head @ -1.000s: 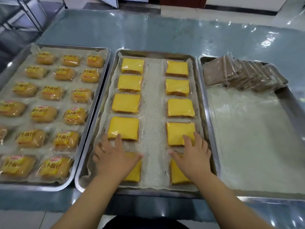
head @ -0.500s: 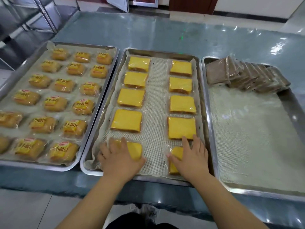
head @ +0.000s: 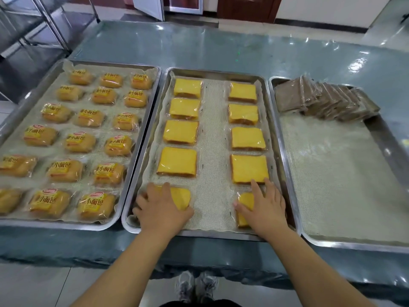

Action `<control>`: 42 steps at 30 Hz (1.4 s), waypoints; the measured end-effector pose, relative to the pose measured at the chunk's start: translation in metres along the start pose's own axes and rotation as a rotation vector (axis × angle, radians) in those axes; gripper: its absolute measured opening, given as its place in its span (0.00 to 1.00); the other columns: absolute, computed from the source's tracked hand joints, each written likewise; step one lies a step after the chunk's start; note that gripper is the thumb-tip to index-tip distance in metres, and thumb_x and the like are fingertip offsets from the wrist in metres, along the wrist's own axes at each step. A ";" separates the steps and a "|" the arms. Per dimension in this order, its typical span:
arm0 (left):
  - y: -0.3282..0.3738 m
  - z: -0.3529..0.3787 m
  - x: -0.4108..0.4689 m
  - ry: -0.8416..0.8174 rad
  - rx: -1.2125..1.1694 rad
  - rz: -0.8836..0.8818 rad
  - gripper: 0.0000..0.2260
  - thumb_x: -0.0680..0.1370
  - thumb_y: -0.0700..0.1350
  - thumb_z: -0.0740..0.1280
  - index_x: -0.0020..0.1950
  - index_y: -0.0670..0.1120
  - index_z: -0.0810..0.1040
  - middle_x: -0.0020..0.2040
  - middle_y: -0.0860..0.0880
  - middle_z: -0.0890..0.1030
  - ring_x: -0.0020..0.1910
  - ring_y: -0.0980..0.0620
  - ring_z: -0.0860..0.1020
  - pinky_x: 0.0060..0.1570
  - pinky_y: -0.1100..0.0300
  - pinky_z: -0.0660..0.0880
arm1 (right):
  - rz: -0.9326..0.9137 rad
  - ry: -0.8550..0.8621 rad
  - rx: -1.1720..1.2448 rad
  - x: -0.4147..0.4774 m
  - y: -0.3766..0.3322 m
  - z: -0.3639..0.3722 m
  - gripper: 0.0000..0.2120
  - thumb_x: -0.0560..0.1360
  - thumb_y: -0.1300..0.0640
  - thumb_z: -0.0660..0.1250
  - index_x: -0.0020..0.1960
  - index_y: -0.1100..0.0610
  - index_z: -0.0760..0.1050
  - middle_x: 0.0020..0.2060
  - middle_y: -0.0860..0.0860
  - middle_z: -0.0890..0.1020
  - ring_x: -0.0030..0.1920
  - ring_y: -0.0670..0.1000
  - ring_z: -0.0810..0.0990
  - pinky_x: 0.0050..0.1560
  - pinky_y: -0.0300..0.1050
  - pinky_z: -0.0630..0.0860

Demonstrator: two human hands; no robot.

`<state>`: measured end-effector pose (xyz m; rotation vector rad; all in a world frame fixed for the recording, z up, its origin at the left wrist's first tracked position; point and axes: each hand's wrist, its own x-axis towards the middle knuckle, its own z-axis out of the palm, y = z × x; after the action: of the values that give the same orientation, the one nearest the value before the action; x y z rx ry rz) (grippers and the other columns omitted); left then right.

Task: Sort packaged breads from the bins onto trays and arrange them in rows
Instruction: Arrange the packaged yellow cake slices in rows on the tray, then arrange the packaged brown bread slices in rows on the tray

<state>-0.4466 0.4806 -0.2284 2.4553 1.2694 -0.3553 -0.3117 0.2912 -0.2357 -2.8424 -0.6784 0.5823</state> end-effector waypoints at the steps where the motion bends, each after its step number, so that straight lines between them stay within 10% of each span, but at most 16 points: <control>1: -0.002 0.000 0.001 -0.010 0.005 0.006 0.42 0.66 0.71 0.61 0.74 0.53 0.53 0.73 0.44 0.50 0.68 0.35 0.56 0.65 0.41 0.57 | 0.002 0.000 0.004 0.000 0.000 0.000 0.41 0.74 0.30 0.53 0.78 0.48 0.43 0.77 0.55 0.41 0.76 0.56 0.40 0.74 0.55 0.41; 8: 0.004 -0.014 0.000 0.006 0.060 0.130 0.40 0.70 0.73 0.56 0.75 0.51 0.55 0.75 0.44 0.53 0.71 0.39 0.54 0.67 0.42 0.54 | 0.026 -0.077 0.010 -0.001 -0.003 -0.014 0.40 0.74 0.31 0.56 0.78 0.48 0.45 0.77 0.53 0.43 0.77 0.58 0.45 0.74 0.56 0.46; 14: 0.036 -0.028 0.010 0.053 -0.054 0.346 0.23 0.76 0.61 0.60 0.66 0.51 0.70 0.64 0.50 0.73 0.62 0.48 0.71 0.57 0.53 0.71 | 0.017 -0.112 0.038 0.000 0.006 -0.055 0.28 0.76 0.40 0.63 0.71 0.50 0.64 0.69 0.51 0.70 0.67 0.53 0.70 0.64 0.50 0.71; 33: 0.254 -0.001 0.044 0.051 -0.130 0.320 0.14 0.75 0.60 0.63 0.53 0.53 0.76 0.51 0.53 0.79 0.50 0.51 0.77 0.46 0.58 0.74 | -0.192 -0.269 -0.117 0.129 0.178 -0.188 0.30 0.75 0.39 0.65 0.72 0.50 0.65 0.67 0.50 0.72 0.64 0.52 0.73 0.64 0.50 0.71; 42: 0.336 -0.008 0.094 0.207 -0.201 0.283 0.08 0.75 0.52 0.64 0.45 0.48 0.77 0.44 0.51 0.79 0.45 0.50 0.77 0.43 0.56 0.75 | -0.156 -0.033 -0.038 0.237 0.205 -0.232 0.19 0.76 0.42 0.64 0.60 0.53 0.74 0.53 0.51 0.80 0.49 0.50 0.79 0.53 0.50 0.77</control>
<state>-0.1171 0.3728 -0.1914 2.4962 0.9575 0.0984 0.0597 0.2045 -0.1537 -2.7860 -0.9160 0.5987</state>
